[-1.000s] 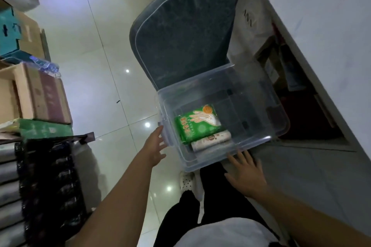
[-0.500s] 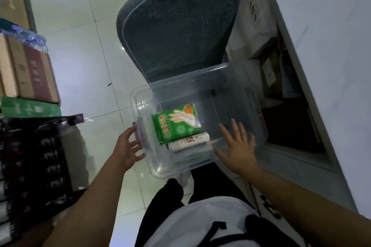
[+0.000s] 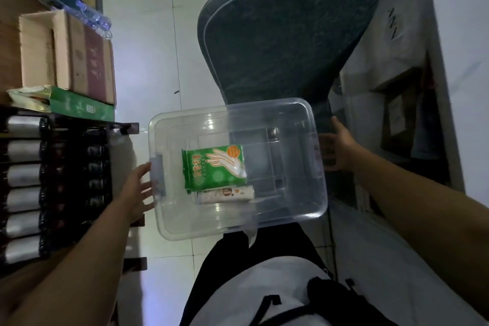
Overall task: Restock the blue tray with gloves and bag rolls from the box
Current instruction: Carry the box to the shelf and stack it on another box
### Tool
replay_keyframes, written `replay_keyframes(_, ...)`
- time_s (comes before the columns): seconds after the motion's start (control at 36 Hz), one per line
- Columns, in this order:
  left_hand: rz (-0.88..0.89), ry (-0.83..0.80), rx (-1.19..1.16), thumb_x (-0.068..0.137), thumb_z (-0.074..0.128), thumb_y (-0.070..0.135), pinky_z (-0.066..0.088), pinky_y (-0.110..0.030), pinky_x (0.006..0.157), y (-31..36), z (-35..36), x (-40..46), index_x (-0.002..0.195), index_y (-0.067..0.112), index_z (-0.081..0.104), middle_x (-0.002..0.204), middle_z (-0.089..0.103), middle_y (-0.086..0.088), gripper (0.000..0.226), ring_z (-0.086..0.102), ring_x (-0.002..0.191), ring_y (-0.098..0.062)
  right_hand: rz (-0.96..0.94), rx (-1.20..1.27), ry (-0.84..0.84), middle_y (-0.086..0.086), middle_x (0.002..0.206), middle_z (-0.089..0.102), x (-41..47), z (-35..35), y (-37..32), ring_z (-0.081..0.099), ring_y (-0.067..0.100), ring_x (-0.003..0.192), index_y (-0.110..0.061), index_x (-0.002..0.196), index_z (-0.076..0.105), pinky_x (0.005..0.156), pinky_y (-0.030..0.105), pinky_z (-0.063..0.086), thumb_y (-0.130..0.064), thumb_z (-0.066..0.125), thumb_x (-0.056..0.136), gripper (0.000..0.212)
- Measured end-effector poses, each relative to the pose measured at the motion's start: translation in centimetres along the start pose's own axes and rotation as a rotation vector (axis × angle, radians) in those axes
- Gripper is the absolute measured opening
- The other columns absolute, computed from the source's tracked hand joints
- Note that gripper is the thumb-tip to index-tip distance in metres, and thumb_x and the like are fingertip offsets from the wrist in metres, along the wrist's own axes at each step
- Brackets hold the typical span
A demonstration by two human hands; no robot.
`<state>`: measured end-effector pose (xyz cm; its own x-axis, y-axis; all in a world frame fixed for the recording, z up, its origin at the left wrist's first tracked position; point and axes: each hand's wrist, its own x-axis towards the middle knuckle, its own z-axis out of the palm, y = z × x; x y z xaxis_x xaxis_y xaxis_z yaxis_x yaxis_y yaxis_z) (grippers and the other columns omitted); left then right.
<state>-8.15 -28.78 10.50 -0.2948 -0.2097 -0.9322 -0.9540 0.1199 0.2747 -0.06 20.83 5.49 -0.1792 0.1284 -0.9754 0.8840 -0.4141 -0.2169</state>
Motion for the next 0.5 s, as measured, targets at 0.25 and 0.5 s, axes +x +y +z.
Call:
replay_keyframes(0.25,0.083,-0.047,0.086,0.084,0.058,0.056,0.049,-0.043,0.077,2.5,-0.1,-1.0,0.123,0.033,0.061,0.116,0.062,-0.007,0.046,0.059,0.1,-0.025,-0.038,0.162,-0.032,0.013,0.117,0.067,-3.3,-1.7,3.1,0.062,0.036,0.106,-0.018,0.113,0.067,0.073,0.049,0.05,-0.086,0.034,0.079,0.083)
replay_keyframes(0.5,0.256,-0.201,0.327,0.081,0.064,0.054,0.054,-0.047,0.08,8.6,0.7,-1.0,0.115,0.033,0.062,0.119,0.063,-0.008,0.04,0.061,0.107,-0.029,-0.194,0.365,0.072,0.016,0.126,0.062,-9.4,-1.7,10.4,0.058,0.039,0.115,-0.018,0.13,0.061,0.096,0.061,0.045,-0.079,0.037,0.085,0.08)
